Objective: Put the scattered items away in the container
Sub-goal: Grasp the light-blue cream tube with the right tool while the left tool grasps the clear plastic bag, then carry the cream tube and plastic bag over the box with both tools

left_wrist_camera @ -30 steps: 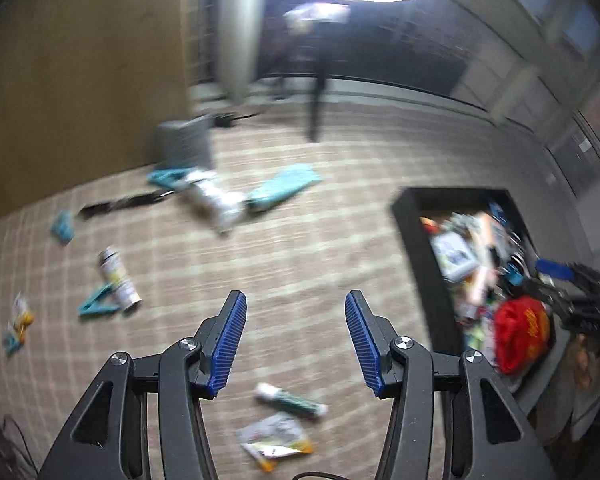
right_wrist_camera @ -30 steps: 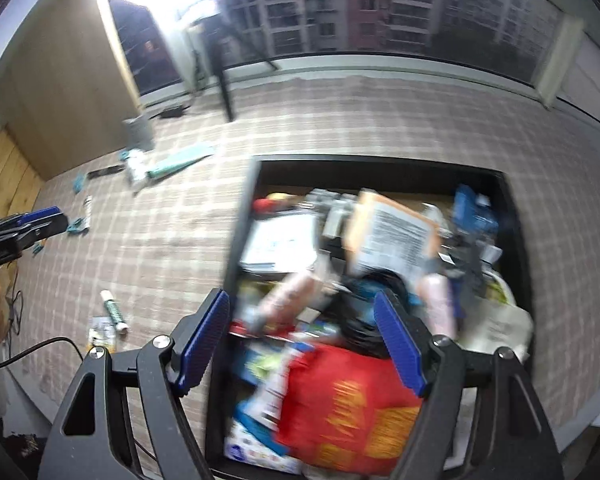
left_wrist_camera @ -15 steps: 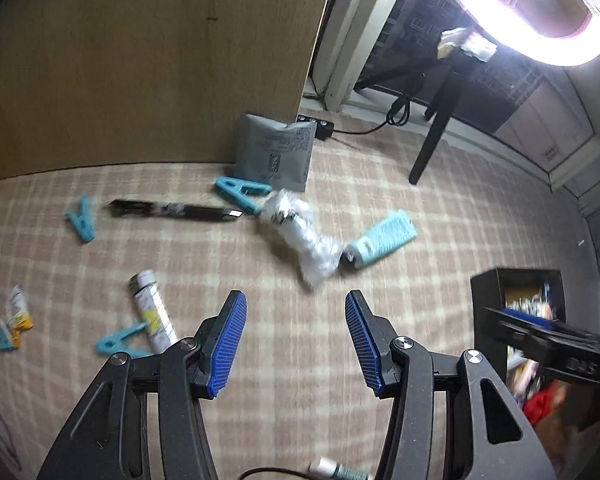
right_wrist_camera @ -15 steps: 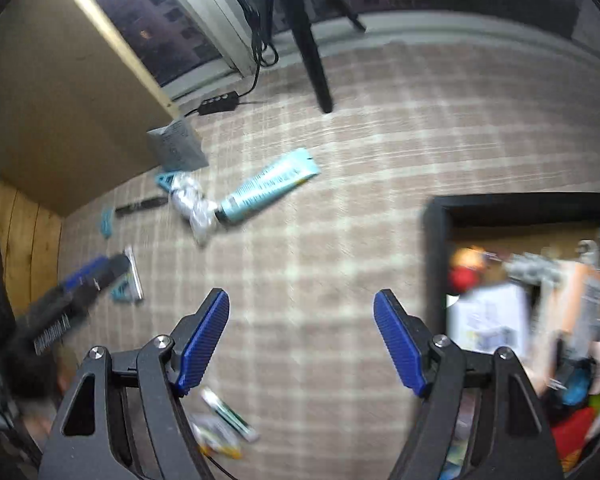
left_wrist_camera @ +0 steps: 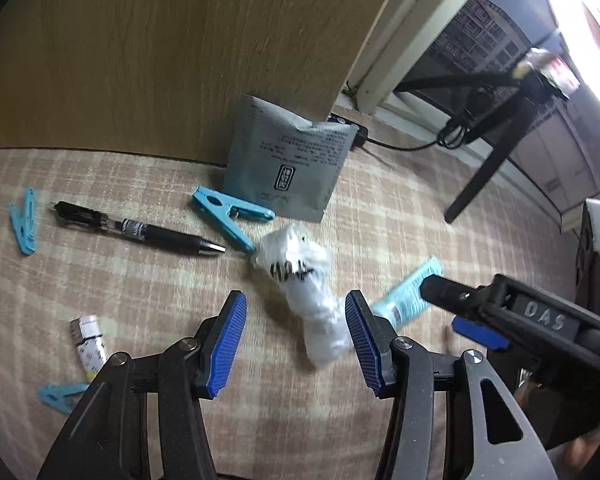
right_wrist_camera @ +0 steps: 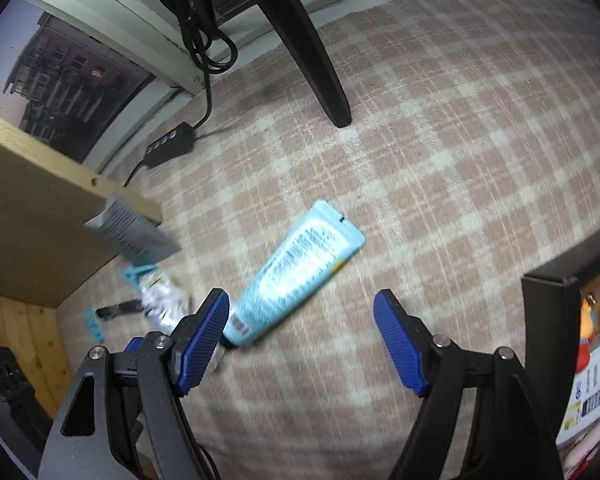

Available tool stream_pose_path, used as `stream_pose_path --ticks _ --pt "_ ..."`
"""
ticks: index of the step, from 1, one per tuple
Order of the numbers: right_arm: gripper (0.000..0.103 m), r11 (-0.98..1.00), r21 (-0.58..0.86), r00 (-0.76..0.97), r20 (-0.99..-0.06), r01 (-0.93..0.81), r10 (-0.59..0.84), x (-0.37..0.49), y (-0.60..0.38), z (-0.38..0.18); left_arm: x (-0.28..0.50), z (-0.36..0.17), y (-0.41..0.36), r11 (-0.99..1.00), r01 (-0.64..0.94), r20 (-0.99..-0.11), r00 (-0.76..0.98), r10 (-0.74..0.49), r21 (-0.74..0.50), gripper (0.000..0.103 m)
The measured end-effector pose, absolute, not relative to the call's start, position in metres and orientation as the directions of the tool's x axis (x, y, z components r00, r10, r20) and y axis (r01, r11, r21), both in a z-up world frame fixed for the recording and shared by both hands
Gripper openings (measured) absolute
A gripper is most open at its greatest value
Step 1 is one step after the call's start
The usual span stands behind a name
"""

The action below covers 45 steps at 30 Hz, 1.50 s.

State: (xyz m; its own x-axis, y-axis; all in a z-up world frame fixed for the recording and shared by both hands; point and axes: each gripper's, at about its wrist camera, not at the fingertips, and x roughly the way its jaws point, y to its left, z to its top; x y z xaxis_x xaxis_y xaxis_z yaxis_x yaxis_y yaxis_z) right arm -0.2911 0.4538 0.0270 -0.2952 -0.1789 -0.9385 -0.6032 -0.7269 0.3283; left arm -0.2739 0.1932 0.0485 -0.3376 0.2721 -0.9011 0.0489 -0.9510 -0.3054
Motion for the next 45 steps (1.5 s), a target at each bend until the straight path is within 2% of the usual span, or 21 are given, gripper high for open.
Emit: stream_pose_path --ticks 11,16,19,22,29,31,32,35,41,45 --pt "0.073 -0.775 0.22 -0.26 -0.963 -0.592 -0.074 -0.311 0.429 0.021 -0.285 0.03 0.196 -0.951 0.076 -0.914 -0.309 0.262 -0.298 0.049" --pt "0.07 -0.845 0.141 -0.227 -0.974 -0.516 -0.024 -0.316 0.414 0.021 -0.277 0.03 0.201 -0.971 0.032 -0.923 -0.318 0.215 -0.237 0.042" --pt "0.066 -0.876 0.129 -0.226 -0.974 -0.466 -0.023 -0.314 0.408 0.021 -0.268 0.031 0.203 -0.977 0.002 -0.925 -0.324 0.2 -0.213 0.038" --pt "0.061 -0.901 0.106 -0.207 -0.978 -0.421 -0.018 -0.311 0.402 0.021 -0.259 0.031 0.2 -0.976 -0.014 -0.922 -0.324 0.212 -0.219 0.025" --pt "0.053 -0.952 0.034 -0.179 -0.984 -0.304 0.022 -0.296 0.385 0.021 -0.234 0.034 0.192 -0.979 -0.089 -0.921 -0.334 0.201 -0.181 0.025" --pt "0.048 -0.967 0.004 -0.175 -0.984 -0.256 0.042 -0.289 0.377 0.021 -0.225 0.034 0.19 -0.982 -0.101 -0.92 -0.344 0.186 -0.16 0.024" --pt "0.041 -0.972 0.0 -0.184 -0.982 -0.237 0.045 -0.285 0.374 0.022 -0.222 0.035 0.189 -0.983 -0.104 -0.919 -0.351 0.181 -0.154 0.024" --pt "0.029 -0.98 0.01 -0.205 -0.978 -0.2 0.032 -0.27 0.369 0.023 -0.212 0.036 0.182 -0.981 -0.097 -0.916 -0.351 0.193 -0.17 0.023" --pt "0.027 -0.957 0.156 -0.239 -0.966 -0.246 -0.096 -0.241 0.379 0.024 -0.186 0.045 0.166 -0.97 -0.09 -0.909 -0.338 0.243 -0.226 0.021" --pt "0.027 -0.945 0.198 -0.261 -0.957 -0.26 -0.129 -0.201 0.386 0.025 -0.177 0.061 0.168 -0.964 -0.098 -0.895 -0.359 0.265 -0.246 0.021"
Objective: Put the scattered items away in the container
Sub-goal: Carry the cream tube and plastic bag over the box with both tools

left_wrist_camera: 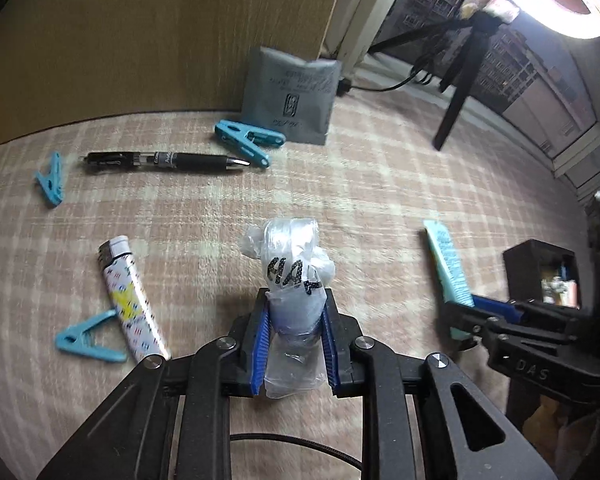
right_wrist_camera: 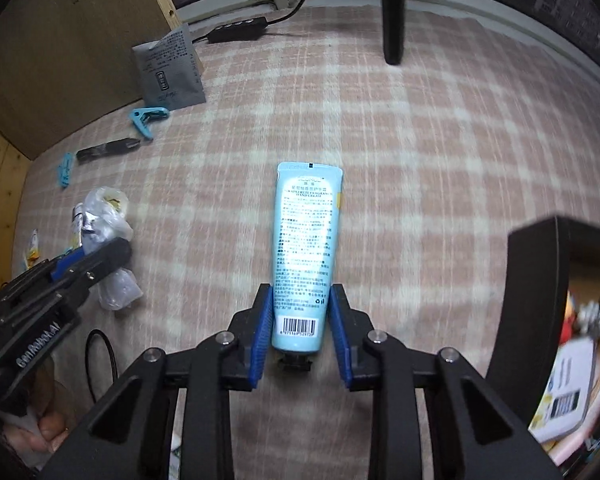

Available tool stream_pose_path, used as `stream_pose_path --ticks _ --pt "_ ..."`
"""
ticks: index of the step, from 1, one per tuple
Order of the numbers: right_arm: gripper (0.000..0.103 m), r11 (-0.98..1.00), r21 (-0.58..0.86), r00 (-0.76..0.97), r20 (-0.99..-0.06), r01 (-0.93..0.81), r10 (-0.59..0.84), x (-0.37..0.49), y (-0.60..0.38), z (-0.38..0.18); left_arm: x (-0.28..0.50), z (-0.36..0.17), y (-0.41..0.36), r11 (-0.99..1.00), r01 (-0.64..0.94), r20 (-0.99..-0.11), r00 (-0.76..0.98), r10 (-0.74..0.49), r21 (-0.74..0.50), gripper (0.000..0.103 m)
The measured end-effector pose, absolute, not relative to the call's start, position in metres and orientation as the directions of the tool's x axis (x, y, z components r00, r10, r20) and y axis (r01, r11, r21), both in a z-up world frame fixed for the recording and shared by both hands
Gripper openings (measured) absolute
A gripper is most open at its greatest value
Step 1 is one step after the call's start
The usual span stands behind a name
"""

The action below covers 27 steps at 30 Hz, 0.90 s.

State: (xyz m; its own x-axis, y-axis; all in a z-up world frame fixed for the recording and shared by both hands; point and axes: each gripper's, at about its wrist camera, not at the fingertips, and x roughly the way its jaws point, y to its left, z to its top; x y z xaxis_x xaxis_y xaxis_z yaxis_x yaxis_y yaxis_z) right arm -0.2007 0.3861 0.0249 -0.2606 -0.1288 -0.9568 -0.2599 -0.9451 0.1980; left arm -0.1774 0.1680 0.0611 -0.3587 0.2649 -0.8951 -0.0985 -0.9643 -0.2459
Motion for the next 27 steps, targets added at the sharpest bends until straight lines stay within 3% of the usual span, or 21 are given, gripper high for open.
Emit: stream_pose_path --ticks 7,13,27 --pt "0.027 -0.938 0.227 -0.336 -0.933 -0.264 -0.131 -0.126 0.391 0.05 -0.16 0.095 0.179 -0.958 -0.144 -0.875 -0.393 0.284 -0.246 0.021" --pt "0.027 -0.927 0.231 -0.398 -0.912 -0.296 -0.1 -0.131 0.442 0.115 -0.156 0.12 0.219 -0.94 -0.226 -0.857 -0.396 0.329 -0.256 0.021" --pt "0.027 -0.812 0.136 -0.42 -0.896 -0.567 0.143 -0.037 0.59 0.151 -0.147 0.148 0.37 -0.85 -0.455 -0.839 -0.327 0.436 -0.264 0.022"
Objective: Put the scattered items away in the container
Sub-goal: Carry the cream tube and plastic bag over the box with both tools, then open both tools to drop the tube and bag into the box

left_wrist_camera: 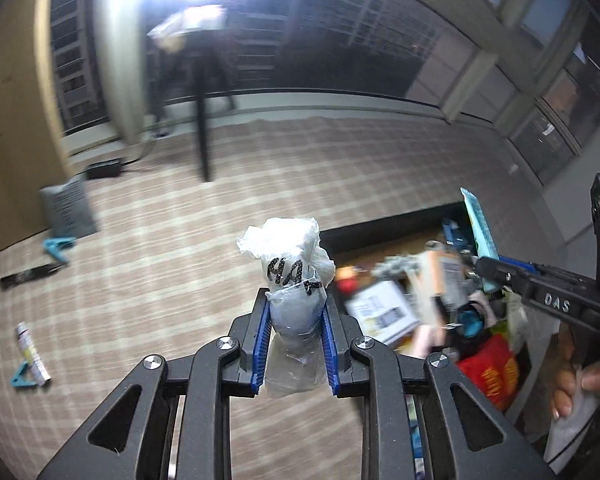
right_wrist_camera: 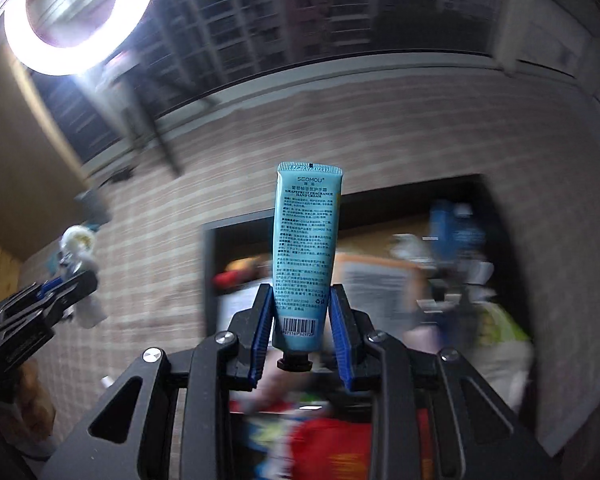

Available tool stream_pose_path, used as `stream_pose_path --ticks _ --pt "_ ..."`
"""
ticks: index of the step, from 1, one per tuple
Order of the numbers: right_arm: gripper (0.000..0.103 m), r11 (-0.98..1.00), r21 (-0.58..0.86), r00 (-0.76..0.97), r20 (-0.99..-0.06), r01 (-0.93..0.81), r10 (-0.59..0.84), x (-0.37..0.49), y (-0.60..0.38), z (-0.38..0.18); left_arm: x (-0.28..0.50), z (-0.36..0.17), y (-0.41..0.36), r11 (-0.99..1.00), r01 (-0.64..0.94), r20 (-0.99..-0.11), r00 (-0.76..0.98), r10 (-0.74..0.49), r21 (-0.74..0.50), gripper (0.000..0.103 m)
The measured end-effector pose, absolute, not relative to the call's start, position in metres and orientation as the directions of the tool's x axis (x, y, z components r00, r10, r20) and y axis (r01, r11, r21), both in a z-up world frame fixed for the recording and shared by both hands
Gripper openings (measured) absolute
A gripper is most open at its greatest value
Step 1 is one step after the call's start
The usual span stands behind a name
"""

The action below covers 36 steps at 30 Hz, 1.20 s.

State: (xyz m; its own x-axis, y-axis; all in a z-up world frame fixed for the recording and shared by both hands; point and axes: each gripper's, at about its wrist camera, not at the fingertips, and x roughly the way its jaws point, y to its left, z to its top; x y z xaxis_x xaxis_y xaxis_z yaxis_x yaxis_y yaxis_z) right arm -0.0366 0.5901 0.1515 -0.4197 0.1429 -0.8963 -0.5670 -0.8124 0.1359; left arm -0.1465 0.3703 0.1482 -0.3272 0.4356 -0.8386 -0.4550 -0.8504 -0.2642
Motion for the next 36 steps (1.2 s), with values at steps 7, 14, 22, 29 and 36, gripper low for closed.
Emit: stream_pose_path --ticks 7,14,22,29,36 --pt "0.027 -0.754 0.099 -0.381 -0.9 -0.649 0.21 0.0 0.641 0.155 -0.13 0.148 0.433 -0.8 -0.539 -0.845 -0.272 0.461 -0.263 0.022" --pt "0.027 -0.722 0.082 -0.349 -0.909 -0.687 0.229 0.018 0.67 0.148 -0.108 0.153 0.482 -0.746 -0.615 -0.847 -0.23 0.48 -0.256 0.022" --pt "0.06 -0.686 0.126 -0.356 -0.912 -0.717 0.205 0.025 0.687 0.144 -0.093 0.158 0.515 -0.691 -0.663 -0.838 -0.176 0.517 -0.287 0.079" --pt "0.065 -0.684 0.131 -0.379 -0.897 -0.718 0.227 0.028 0.687 0.155 -0.091 0.157 0.512 -0.714 -0.663 -0.85 -0.226 0.477 -0.224 0.077" --pt "0.065 -0.695 0.122 -0.373 -0.901 -0.709 0.222 0.027 0.68 0.157 -0.085 0.164 0.506 -0.717 -0.668 -0.846 -0.253 0.47 -0.199 0.076"
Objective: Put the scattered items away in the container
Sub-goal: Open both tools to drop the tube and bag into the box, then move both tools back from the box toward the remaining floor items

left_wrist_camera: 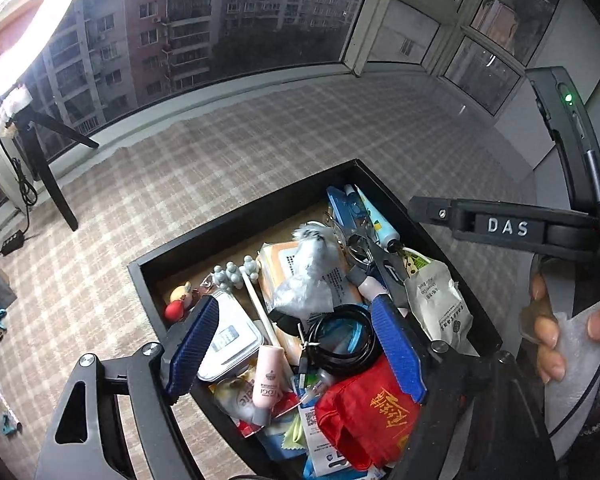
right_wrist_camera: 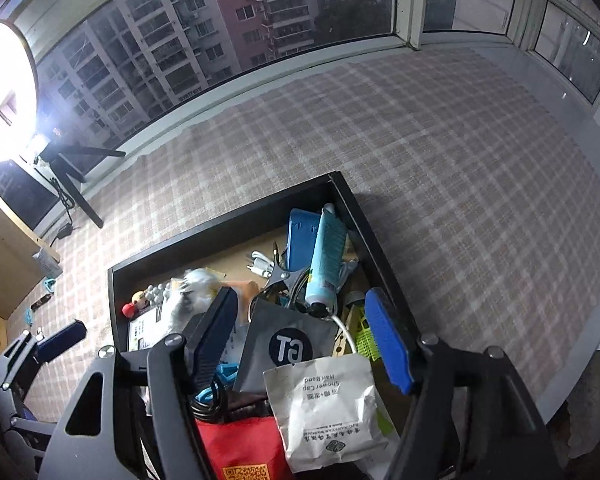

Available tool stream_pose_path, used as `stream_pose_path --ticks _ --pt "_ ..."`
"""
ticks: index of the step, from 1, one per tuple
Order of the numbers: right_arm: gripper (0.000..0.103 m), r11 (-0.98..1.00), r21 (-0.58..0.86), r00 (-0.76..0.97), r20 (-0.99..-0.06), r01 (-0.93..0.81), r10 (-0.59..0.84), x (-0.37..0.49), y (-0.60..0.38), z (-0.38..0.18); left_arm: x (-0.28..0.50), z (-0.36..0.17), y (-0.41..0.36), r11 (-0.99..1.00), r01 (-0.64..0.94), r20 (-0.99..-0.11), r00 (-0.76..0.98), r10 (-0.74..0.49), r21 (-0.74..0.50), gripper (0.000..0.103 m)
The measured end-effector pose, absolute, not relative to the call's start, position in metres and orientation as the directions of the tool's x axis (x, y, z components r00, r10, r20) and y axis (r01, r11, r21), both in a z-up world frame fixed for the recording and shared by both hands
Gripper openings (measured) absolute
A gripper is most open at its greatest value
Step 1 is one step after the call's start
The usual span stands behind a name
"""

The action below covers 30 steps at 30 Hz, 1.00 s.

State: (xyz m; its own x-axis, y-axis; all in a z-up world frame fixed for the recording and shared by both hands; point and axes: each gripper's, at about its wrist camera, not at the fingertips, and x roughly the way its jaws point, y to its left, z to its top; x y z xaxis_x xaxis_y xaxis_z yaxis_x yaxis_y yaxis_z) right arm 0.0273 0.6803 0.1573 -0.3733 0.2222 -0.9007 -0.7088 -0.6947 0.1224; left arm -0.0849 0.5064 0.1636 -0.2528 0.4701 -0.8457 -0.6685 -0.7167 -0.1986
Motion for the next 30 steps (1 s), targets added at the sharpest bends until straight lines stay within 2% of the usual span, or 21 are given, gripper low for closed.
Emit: stream_pose_path --ticks 15,26,30 --pt "0.065 -0.76 0.135 -0.447 -0.867 -0.636 0.221 0.03 0.635 0.187 -0.069 0.207 0.455 -0.738 -0.657 -0.8 -0.356 0.483 -0.153 0.076" --pt "0.065 -0.839 0.131 -0.492 -0.853 -0.529 0.177 0.022 0.581 0.197 -0.057 0.213 0.393 -0.805 -0.584 -0.801 -0.428 0.419 -0.109 0.076" --pt "0.065 -0.87 0.137 -0.502 -0.854 -0.474 0.139 0.018 0.556 0.195 -0.056 0.206 0.342 -0.852 -0.513 -0.813 -0.449 0.369 -0.103 0.076"
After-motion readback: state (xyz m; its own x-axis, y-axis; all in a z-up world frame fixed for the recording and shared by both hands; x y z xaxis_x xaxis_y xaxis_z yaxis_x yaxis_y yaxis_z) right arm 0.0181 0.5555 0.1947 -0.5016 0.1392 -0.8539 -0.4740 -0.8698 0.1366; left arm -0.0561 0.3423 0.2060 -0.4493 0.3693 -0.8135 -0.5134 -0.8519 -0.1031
